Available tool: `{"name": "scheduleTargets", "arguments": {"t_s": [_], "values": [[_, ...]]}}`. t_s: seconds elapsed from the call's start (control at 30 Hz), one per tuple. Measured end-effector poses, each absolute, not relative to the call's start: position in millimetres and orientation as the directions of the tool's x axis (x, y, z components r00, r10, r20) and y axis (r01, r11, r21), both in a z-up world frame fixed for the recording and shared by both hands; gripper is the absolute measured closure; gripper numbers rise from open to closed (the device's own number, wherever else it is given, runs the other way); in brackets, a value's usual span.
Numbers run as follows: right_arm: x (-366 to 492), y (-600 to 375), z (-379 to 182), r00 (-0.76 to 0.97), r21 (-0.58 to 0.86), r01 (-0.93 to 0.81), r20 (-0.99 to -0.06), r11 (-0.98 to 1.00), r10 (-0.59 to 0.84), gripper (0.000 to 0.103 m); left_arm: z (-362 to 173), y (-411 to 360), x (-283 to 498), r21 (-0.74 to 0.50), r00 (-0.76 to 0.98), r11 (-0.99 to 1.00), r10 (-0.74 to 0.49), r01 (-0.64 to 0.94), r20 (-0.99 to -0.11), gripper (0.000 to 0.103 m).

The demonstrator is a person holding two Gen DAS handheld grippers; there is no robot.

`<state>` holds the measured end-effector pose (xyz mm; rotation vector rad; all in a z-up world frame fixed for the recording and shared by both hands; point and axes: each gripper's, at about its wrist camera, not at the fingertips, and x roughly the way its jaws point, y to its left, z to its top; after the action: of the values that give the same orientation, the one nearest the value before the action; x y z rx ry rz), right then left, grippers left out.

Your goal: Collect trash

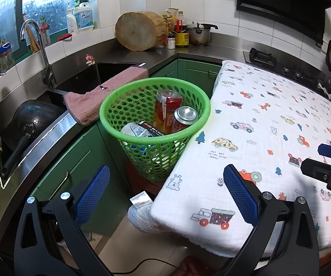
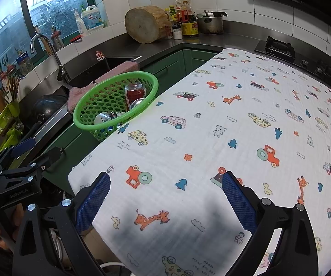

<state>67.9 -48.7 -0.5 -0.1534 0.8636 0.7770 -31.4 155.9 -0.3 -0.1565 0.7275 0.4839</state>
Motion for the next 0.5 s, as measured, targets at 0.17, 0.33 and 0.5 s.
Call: {"name": "scheduleTargets", "arguments": {"t_s": [0.17, 0.33, 0.5], "values": [[67.7, -49.0, -0.4, 0.398, 0.180, -0.670, -0.732, 0.720, 0.553, 0.009, -0.8, 156.3, -31.5, 0.030, 0.642, 0.878, 0.371, -0.477, -0.671, 0.005], [67.3, -49.8, -0.6, 0.398, 0.183, -0.669, -0.731, 0.720, 0.555, 0.009, -1.3, 155.5, -30.8, 0.030, 0.640, 0.878, 0.371, -0.478, -0.673, 0.005], [67.5, -50.0, -2.2, 0.398, 0.184, -0.667, -0.732, 0.722, 0.554, 0.009, -2.0, 155.3, -30.7, 0.032, 0.639, 0.877, 0.373, -0.479, -0.672, 0.005]]}}
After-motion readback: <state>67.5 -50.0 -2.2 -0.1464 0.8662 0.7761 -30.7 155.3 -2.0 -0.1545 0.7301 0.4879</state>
